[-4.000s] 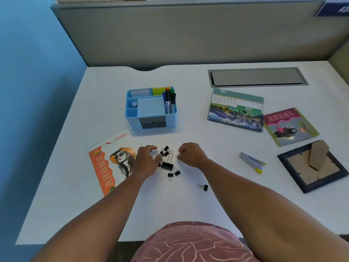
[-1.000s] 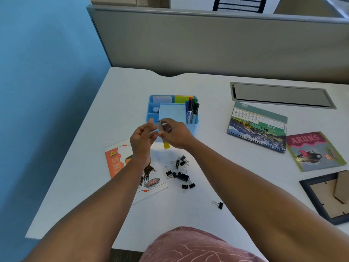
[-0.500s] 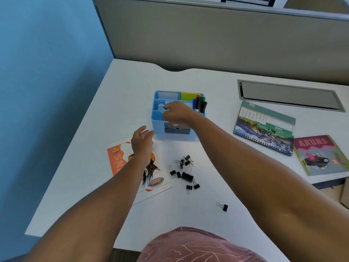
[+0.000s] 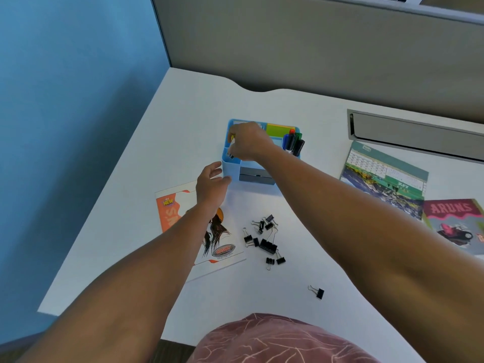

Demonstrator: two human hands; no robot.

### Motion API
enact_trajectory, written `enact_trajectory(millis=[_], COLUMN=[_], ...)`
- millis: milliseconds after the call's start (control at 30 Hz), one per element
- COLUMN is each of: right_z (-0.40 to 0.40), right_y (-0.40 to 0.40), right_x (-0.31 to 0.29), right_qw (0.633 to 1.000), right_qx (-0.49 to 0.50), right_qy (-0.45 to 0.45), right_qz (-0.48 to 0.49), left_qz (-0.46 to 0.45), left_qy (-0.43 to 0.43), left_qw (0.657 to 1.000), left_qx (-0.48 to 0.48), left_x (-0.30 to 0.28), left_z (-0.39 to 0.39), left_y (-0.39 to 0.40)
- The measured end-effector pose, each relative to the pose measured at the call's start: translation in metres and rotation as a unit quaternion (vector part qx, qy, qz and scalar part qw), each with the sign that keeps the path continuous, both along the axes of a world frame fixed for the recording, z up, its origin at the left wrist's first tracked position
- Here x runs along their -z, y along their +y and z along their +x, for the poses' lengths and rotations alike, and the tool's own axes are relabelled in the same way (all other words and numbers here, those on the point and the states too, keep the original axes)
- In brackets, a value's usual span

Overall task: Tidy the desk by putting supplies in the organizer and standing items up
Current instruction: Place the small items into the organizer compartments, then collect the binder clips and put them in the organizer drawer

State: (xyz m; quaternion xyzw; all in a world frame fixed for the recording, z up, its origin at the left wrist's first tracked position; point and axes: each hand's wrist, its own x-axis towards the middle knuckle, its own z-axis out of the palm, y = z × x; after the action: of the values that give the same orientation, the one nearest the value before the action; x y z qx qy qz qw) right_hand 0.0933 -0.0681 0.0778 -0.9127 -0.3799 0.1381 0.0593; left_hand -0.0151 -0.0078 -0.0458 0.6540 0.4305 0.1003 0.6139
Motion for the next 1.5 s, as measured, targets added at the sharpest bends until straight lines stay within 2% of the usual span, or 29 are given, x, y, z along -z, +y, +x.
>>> enact_trajectory(millis=[300,700,833,967,1067,1133,1233,1367,1433,1500], right_z=[0.003,0.009,0.014,0.016,0.003,-0.011,-0.035,-0.055,-0.059,-0.059], right_y=[0.01,0.008,-0.001,-0.015,-0.029,-0.04,-0.053,-0.062,-0.066,-0.069], right_x=[0.018,0.046,0.049,0.058,0.062,0.064,0.078,0.101,0.111,0.117], right_qw=[0.999,0.998,0.999,0.971,0.932,0.912,0.907,0.916,0.904,0.876], right_qx=[-0.043,-0.034,0.02,0.135,0.175,0.178,0.16,0.189,0.233,0.288], right_qy=[-0.001,-0.015,0.038,0.098,0.12,0.134,0.167,0.198,0.23,0.283], right_qz=[-0.03,-0.051,0.009,0.169,0.295,0.345,0.352,0.295,0.275,0.266], left_qz=[-0.015,-0.015,-0.011,-0.005,0.0,0.004,0.008,0.016,0.015,0.014], left_qy=[0.0,0.004,0.003,0.012,0.023,0.028,0.04,0.038,0.038,0.04], left_qw=[1.0,1.0,1.0,1.0,1.0,1.0,0.999,0.998,0.998,0.998], left_qx=[-0.018,-0.019,-0.018,-0.019,-0.015,0.0,0.028,0.042,0.048,0.051], left_x=[0.009,0.013,0.013,0.014,0.014,0.016,0.018,0.018,0.016,0.016], left_z=[0.001,0.003,0.002,0.002,0.003,0.004,0.002,-0.001,-0.002,-0.003], left_y=[0.003,0.002,0.001,0.001,-0.002,-0.003,-0.003,-0.006,-0.007,-0.007])
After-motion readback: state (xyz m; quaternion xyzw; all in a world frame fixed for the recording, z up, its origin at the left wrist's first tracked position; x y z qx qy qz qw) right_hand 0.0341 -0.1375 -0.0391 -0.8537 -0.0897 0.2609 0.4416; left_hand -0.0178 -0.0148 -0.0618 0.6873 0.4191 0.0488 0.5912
